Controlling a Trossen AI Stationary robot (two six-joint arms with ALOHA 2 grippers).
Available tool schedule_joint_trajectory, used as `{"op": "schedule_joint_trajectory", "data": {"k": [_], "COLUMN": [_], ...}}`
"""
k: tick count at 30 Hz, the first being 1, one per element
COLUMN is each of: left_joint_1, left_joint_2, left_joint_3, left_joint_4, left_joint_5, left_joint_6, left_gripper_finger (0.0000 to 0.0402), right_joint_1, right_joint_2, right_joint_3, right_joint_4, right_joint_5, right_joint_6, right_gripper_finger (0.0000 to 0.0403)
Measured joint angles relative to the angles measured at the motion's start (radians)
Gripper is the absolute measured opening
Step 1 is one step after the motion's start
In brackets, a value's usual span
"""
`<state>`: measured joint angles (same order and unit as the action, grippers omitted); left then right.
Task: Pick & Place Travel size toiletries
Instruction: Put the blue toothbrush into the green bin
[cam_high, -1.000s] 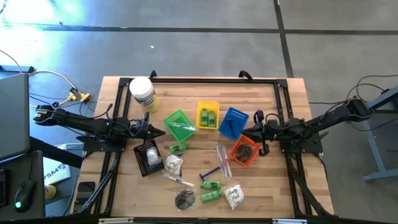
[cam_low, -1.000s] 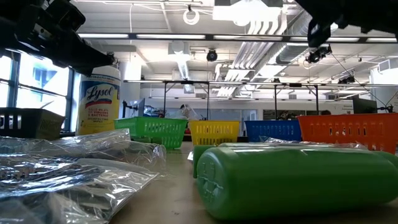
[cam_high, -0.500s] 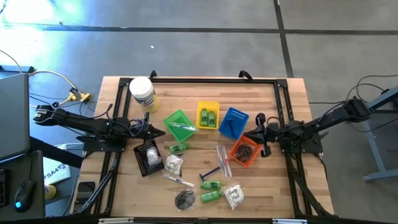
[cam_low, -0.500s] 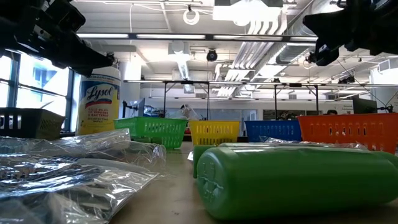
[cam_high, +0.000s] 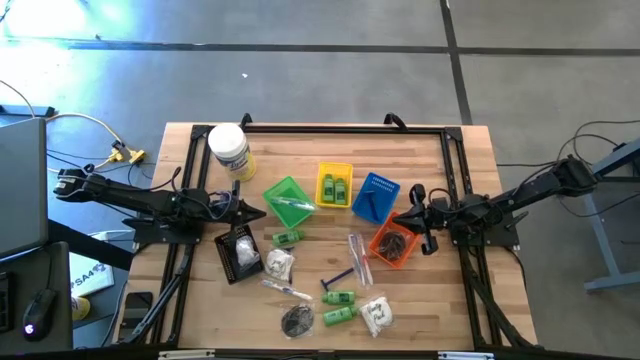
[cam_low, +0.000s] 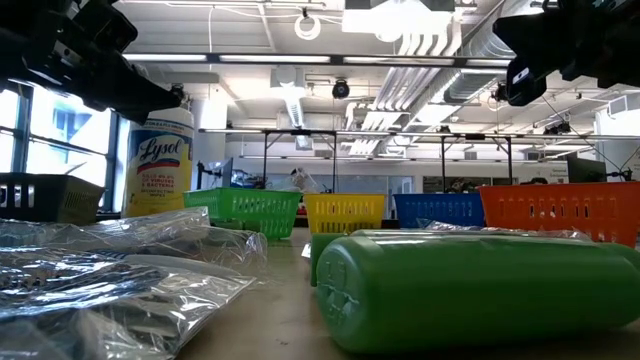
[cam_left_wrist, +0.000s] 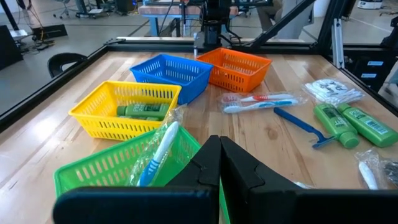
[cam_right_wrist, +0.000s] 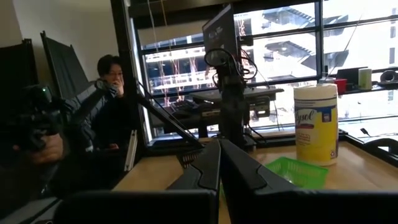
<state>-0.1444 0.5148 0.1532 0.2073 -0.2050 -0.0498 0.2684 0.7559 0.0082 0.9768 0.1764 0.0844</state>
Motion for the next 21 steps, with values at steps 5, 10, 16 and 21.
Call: {"op": "schedule_joint_trajectory", "data": {"k": [5,10,16,21], "left_joint_1": [0.0,-0.001,-0.074,-0.201], "left_joint_2": [0.007,0.023,0.076,0.238], "left_joint_3": [0.0,0.001,0.066,0.234], "left_joint_4": [0.001,0.025,0.055,-0.126], "left_joint_5": [0.0,0.014,0.065,-0.015], "left_joint_6": [-0.053,-0.073,-0.088,-0.097], "left_gripper_finger": [0.0,0.0003,0.005,0.009], "right_joint_1": [0.0,0.0,0.0,0.0], "right_joint_2": [0.0,0.0,0.0,0.0], "right_joint_3": [-0.001,-0.001,-0.002,-0.002], "right_joint_4": [0.0,-0.001,-0.001,-0.001], "right_joint_5": [0.002,0.004,0.004,0.004], "right_joint_6": [0.002,0.002,0.028,0.028], "right_gripper_finger": [0.0003,0.0003,0.0003,0.0003]}}
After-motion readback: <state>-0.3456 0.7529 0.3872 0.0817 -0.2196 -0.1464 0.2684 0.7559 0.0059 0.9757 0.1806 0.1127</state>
